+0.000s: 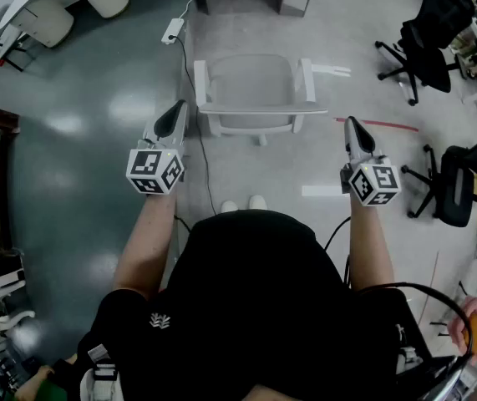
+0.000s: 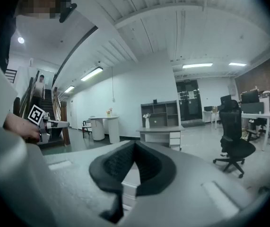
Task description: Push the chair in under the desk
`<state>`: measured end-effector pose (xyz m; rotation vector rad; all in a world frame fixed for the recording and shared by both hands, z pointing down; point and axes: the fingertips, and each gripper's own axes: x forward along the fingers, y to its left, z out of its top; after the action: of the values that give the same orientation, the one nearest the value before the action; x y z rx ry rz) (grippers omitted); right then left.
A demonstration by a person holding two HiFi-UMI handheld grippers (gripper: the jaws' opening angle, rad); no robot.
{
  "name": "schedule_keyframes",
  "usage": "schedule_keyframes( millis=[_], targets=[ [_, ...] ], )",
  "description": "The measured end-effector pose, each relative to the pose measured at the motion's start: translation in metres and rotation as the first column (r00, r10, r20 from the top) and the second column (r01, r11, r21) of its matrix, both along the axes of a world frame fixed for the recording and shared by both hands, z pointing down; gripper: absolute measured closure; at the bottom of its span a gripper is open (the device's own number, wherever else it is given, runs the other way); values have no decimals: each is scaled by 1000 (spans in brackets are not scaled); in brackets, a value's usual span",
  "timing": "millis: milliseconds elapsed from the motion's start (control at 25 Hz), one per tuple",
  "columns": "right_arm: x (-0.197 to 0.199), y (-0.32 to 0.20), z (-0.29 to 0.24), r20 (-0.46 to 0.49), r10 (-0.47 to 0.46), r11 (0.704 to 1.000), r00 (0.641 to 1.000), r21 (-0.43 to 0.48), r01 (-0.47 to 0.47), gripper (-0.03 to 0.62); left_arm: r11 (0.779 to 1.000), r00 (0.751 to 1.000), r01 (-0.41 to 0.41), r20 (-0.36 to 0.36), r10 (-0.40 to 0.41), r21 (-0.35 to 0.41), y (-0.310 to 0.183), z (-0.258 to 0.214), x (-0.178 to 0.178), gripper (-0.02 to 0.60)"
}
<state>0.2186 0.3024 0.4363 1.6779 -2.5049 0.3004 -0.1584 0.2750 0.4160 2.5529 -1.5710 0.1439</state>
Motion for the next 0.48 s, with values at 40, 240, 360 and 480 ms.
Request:
schedule_keyframes(
  millis=[40, 240, 360, 480],
  targets=[
    [4, -2, 1, -2, -2, 1000, 1000, -1, 2, 592, 1000, 1000, 3, 2, -3, -5, -1, 2, 2, 575],
    [16, -10, 8, -6, -23, 1000, 1000, -11, 23, 592, 999, 1000, 20, 20, -19, -30, -2, 13, 9, 575],
    [18, -16, 14, -7, -54, 998, 998, -16, 54, 592, 999, 999, 23, 41, -21, -48, -4, 25, 14, 575],
    [11, -20, 25, -32, -111, 994, 993, -25, 110, 592, 997, 997, -16, 74, 21, -72, -3, 41, 23, 575]
  ],
)
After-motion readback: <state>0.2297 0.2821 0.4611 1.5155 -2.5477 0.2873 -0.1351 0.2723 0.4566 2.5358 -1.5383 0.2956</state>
